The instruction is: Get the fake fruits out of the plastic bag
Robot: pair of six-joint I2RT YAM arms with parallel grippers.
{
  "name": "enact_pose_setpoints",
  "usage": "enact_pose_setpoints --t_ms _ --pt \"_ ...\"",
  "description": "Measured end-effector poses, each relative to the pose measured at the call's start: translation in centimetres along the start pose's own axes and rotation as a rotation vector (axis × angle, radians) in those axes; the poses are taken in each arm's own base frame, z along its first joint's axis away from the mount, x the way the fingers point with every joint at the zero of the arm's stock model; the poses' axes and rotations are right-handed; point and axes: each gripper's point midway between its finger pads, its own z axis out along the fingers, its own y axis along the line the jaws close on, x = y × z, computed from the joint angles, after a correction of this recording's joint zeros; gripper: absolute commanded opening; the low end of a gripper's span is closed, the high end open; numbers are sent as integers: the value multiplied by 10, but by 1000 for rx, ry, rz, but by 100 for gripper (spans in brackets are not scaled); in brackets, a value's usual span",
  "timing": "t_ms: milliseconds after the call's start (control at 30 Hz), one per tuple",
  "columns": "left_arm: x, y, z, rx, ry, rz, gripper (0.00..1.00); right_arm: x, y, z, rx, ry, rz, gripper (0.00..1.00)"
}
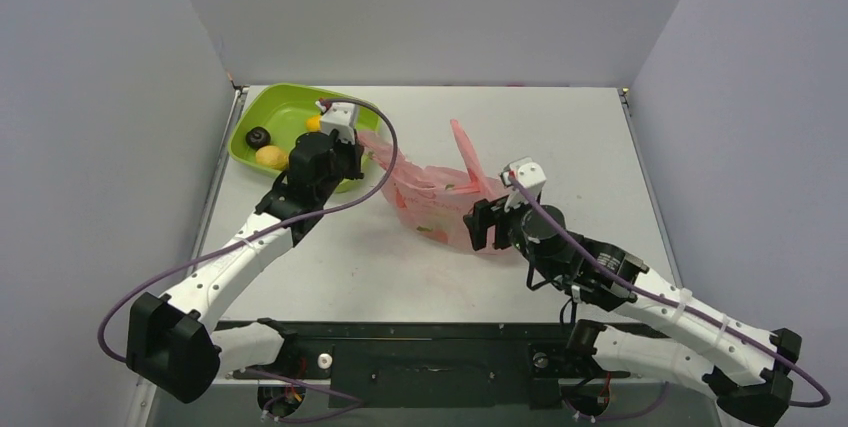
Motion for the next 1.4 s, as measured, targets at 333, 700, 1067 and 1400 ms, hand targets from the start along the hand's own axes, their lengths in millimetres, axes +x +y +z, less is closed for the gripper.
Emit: enact_pose_setpoints --t_ms 333,700,1067,1400 --pt "-3 -12 -5 26 -14 69 0 -90 -36 31 202 -43 77 80" --pt "-3 -15 -6 43 -12 70 0 -62 -22 118 223 174 -47 30" --pt "-2 -12 -1 58 3 -62 0 -137 -89 114 429 52 -36 0" --pt "0 -12 14 103 46 -208 0 -227 -109 71 454 -169 -7 0"
